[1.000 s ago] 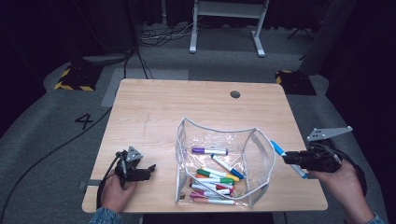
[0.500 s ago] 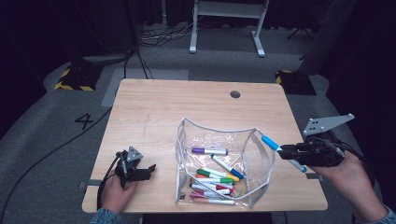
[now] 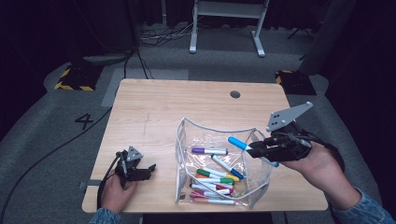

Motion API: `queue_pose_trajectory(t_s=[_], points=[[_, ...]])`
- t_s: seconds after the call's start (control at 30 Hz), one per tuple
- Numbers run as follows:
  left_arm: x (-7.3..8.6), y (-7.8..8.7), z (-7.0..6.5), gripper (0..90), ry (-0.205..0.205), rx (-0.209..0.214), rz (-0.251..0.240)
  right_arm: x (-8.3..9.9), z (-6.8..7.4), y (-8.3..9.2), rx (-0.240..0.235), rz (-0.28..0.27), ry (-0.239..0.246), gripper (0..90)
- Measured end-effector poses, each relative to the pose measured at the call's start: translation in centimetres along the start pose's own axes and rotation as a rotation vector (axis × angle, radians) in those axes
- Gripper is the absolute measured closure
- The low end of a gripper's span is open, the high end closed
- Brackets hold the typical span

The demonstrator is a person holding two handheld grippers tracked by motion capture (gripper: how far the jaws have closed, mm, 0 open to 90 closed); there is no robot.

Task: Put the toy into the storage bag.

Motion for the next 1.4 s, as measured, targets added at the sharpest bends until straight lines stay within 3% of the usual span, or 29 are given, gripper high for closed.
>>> queue_pose_trajectory(t_s=[0.47,0.8,1.4], points=[[0.0,0.0,0.0,21.1,0.002,0.005,0.001,-2.7,3.2,-4.2,-0.095,0.107,0.08,76.4],[0.0,0.0,0.0,21.1,0.002,0.005,0.001,-2.0,6.2,-8.3,-0.175,0.274,0.176,76.4],[0.1,0.1,-0.1,21.1,-0.002,0.002,0.002,-0.3,8.3,-14.9,-0.247,0.481,0.263,76.2]])
Point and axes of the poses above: each handheld gripper's, and its own axes: y roughly backward along the jaws, x roughly out of its underside, z roughly to its left, the point moved 6 cm from there along -y, roughly forward along the jaws, and after that the axes turned 11 degrees about x, right-handed, at the moved point
